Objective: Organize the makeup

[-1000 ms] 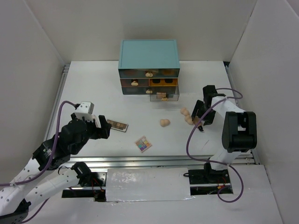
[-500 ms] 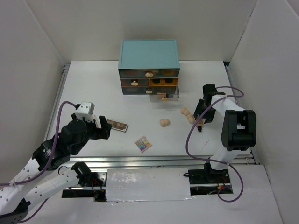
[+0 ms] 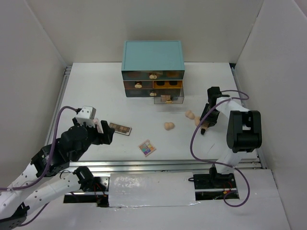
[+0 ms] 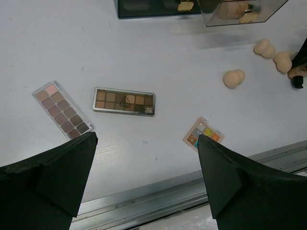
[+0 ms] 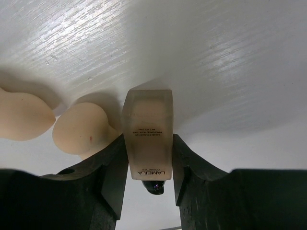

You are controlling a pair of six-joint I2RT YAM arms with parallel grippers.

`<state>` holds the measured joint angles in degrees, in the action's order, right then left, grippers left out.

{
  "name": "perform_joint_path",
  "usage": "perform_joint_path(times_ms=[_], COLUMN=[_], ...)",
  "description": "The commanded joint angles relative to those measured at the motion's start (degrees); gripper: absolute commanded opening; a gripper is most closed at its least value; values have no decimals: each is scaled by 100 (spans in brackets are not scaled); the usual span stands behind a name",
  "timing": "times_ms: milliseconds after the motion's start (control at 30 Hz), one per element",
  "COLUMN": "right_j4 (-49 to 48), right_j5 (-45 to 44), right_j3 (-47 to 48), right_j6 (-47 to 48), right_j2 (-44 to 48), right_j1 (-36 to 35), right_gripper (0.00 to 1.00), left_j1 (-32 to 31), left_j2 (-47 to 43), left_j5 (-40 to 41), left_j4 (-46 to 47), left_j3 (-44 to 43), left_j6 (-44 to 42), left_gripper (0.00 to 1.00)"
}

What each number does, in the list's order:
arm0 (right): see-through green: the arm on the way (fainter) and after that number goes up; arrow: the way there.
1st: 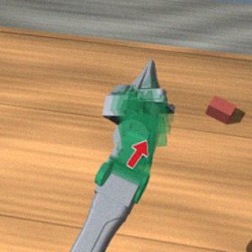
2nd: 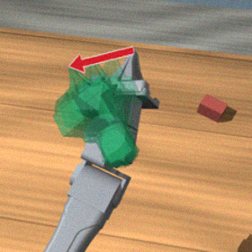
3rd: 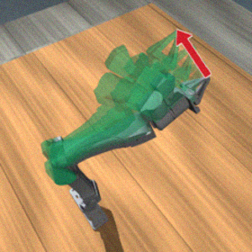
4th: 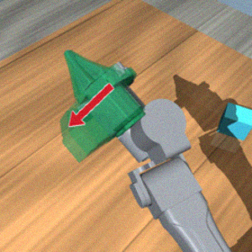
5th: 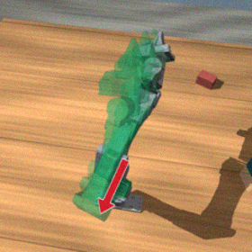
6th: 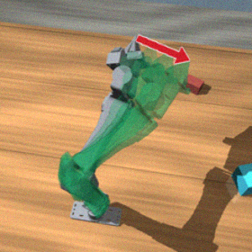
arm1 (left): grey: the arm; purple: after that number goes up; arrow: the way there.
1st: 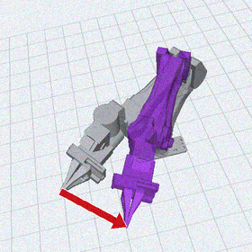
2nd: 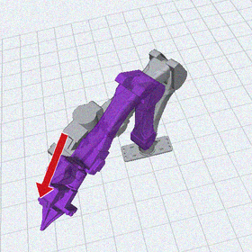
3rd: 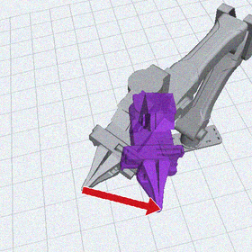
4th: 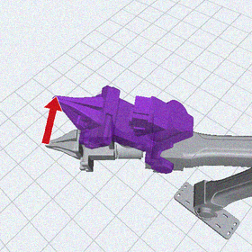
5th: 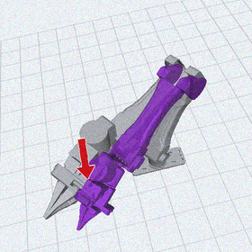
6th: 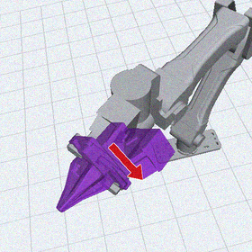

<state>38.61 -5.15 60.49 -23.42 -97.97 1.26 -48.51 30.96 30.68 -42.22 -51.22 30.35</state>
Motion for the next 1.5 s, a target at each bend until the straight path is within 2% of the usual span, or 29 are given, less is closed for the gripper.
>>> perform_joint_path(times_ms=[0,67,100,133,233,400,433,467,500,633,667,700,733,767,833,867,900,967,1000,1133,1200,1467], right_j4=[-55,-55,-73,-64,23,208,252,17,-176,-406,-912,-1204,-1999,-2502,-3303,-3333,-2986,-2475,-1820,-558,-216,-565], right_j5=[-21,-109,-153,-197,-285,110,311,1191,1522,1420,1455,1481,1429,1342,545,71,-934,-1767,-2249,-2569,-2623,-2394], right_j3=[95,7,-19,-37,33,331,402,402,333,815,781,711,571,195,-71,-107,-20,608,892,2533,2905,2670], right_j6=[-110,-206,-233,-259,-365,-470,-592,-611,-663,-1847,-2146,-2993,-3480,-4434,-5396,-5775,-6475,-7129,-7289,-7642,-7695,-7854], right_j2=[137,313,418,646,1095,1868,1957,2088,2350,2721,2922,3011,3099,3196,3188,3057,2960,2478,2267,1029,685,481], right_j1=[-12,-11,-11,-11,-11,-11,-20,-90,-291,-1091,-1353,-1487,-1636,-1925,-2233,-2409,-2768,-3069,-3209,-3211,-3176,-3000], right_gripper=[17,10,2,0,0,0,0,0,0,0,0,0,0,0,0,0,0,0,0,0,0,0], left_j1=[-123,-176,-211,-237,-255,-255,-255,-255,-255,-255,-255,-255,-255,-255,-255,-255,-255,-255,-255,-247,-238,-211], left_j2=[-81,-90,-99,-99,-178,-117,-73,-64,-55,-90,-99,-125,-143,-160,-257,-301,-397,-494,-581,-679,-627,-283], left_j5=[245,307,333,377,422,422,430,448,483,632,685,720,747,799,852,905,931,1054,1089,1169,1160,967], left_j4=[65,29,3,-14,-15,-15,-23,-32,-50,-102,-129,-164,-190,-190,-234,-243,-261,-313,-340,-366,-358,-278], left_j3=[-2,-10,-11,-19,-19,-19,-28,-37,-46,-54,-55,-72,-81,-72,-81,-90,-90,-81,-81,-81,-90,-107], left_j6=[120,173,182,208,217,226,235,235,270,349,392,419,437,472,498,533,551,638,665,718,683,542], left_gripper=[99,99,99,99,99,99,99,99,99,99,99,99,99,99,99,99,99,99,99,99,99,99])
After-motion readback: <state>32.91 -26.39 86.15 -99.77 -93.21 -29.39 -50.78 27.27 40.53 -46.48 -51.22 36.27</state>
